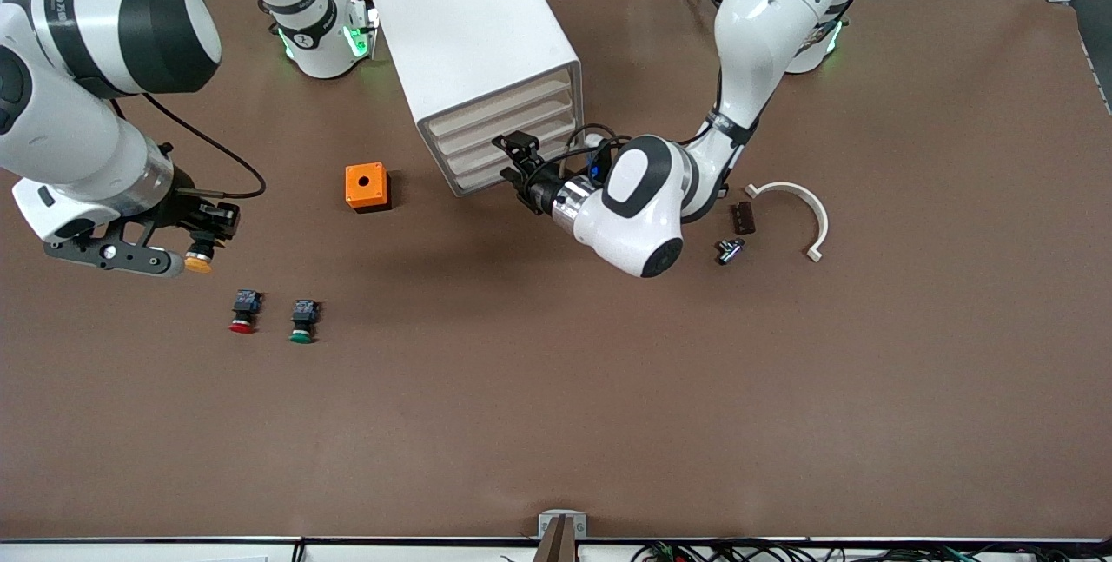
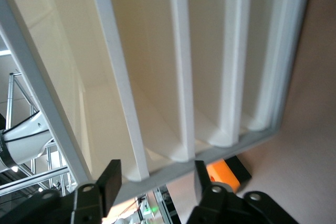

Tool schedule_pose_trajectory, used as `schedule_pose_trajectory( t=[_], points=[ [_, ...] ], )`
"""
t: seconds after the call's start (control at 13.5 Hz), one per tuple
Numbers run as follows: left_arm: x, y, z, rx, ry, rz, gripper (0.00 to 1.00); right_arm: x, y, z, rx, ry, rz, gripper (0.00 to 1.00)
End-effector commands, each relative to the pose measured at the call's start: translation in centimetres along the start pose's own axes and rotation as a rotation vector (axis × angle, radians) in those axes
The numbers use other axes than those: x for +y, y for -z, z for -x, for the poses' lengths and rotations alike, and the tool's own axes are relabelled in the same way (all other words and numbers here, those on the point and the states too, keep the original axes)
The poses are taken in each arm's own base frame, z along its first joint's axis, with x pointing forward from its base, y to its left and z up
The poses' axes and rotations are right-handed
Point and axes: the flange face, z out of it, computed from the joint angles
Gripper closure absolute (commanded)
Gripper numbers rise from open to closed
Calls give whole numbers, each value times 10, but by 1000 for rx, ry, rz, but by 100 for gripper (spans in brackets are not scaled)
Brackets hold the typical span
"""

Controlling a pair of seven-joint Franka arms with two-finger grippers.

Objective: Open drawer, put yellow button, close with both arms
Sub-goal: 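Grip the drawer and pull it open with the left gripper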

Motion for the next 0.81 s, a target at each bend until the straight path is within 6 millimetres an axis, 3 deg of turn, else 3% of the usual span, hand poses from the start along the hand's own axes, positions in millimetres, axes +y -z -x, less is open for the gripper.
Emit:
schedule_pose_trajectory(
  t=[0.0,0.37,0.44,0.59,0.67,0.74],
  points=[
    [-3,-18,-1,37,45,-37,43,-1,0,2,-12,-5,-14,83],
    [-8,-51,-11,134,100,-96,46,0,-2,1,-14,-6,-13,83],
    [-9,-52,-13,154,112,-109,51,0,-4,1,-17,-7,-14,83],
    [-8,-58,-17,174,123,-121,90,0,-3,2,-17,-7,-14,83],
    [-8,-63,-18,181,126,-122,100,0,-3,2,-17,-9,-14,83],
    [-9,-66,-19,186,127,-123,100,-2,-3,2,-17,-7,-14,83]
  ],
)
